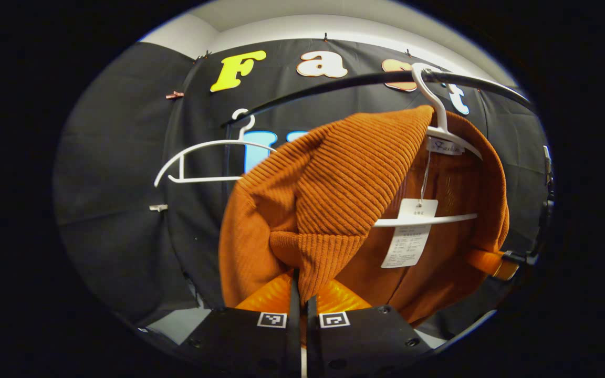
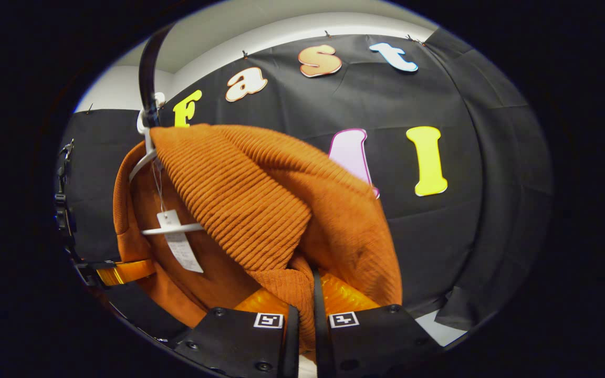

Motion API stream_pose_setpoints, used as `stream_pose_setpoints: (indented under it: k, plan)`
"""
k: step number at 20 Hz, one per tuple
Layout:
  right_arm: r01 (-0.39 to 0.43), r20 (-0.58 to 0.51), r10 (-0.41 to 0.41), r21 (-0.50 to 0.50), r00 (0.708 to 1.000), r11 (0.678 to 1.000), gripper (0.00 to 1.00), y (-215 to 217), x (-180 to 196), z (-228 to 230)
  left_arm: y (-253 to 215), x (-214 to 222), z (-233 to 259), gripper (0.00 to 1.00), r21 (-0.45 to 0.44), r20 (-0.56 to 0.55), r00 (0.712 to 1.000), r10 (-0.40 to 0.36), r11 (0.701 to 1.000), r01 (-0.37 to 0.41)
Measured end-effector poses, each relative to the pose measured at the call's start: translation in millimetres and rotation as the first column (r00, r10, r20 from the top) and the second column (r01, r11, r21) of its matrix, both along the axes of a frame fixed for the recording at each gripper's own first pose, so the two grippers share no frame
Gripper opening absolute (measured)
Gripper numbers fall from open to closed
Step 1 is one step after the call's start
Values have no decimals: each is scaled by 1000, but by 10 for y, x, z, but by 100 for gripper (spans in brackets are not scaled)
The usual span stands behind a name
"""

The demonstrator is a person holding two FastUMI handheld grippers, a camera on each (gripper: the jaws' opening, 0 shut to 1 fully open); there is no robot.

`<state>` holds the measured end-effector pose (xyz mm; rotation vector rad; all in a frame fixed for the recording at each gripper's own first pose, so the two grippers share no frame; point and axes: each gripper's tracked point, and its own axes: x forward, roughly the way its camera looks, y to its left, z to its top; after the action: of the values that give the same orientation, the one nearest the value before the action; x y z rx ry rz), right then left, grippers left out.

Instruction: Grasp the clothes on the hanger with both hands and then place them into the laundry hamper below.

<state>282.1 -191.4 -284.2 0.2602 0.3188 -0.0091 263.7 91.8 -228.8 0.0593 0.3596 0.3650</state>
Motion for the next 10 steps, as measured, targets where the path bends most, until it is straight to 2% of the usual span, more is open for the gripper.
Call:
stream_pose_setpoints:
  k: [5,8,9,10]
  plan:
    - [74,88,-87,146,992,987,17,-382,91,352,272,-135,474,8,100,78,994,71,992,-78]
    - [88,134,-109,148,985,985,17,-517,193,527,385,-166,774,8,160,140,987,83,981,-105]
    - [94,150,-115,140,982,986,12,-555,218,612,433,-154,873,8,180,162,983,84,977,-113]
    - [96,172,-120,142,978,985,17,-583,258,724,466,-150,968,8,200,184,980,80,973,-117]
